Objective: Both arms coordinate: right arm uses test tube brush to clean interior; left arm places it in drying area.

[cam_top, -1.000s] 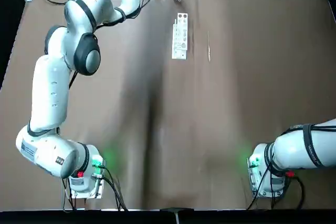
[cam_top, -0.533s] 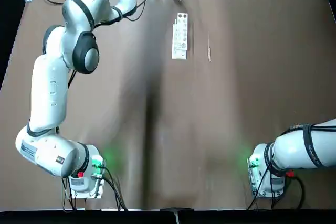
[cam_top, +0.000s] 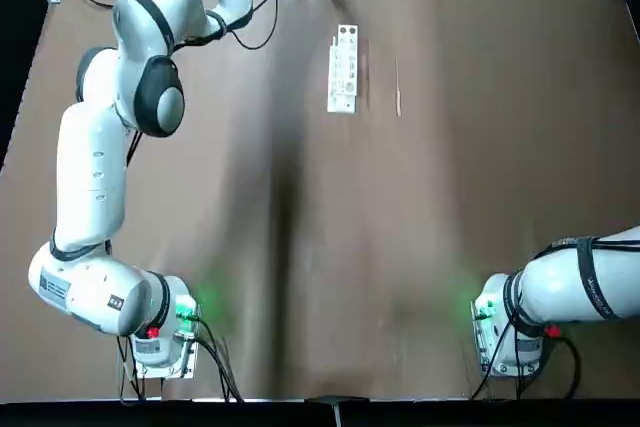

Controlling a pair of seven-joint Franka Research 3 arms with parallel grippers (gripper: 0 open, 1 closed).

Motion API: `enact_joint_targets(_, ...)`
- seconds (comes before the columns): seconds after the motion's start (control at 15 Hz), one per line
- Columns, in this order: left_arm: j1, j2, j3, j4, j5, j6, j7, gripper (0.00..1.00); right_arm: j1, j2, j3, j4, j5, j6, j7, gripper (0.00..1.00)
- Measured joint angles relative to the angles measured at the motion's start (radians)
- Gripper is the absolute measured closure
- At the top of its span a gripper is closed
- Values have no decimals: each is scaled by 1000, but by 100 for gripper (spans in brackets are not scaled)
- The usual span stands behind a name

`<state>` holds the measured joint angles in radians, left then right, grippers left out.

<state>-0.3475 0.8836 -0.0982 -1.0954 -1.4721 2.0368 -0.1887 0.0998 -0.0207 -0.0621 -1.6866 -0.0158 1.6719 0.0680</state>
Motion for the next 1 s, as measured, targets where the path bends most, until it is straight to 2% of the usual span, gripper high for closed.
enact_joint_targets(0.27, 25, 0, 0, -7, 0, -100, -208, 77, 0, 0, 0, 0, 0, 0, 0, 0)
enact_joint_targets(0.8, 72, -1, -4, -31, -3, -238, -486, 77, 0, 0, 0, 0, 0, 0, 0, 0)
enact_joint_targets(1.0, 91, -1, -7, -81, -18, -290, -541, 77, 0, 0, 0, 0, 0, 0, 0, 0)
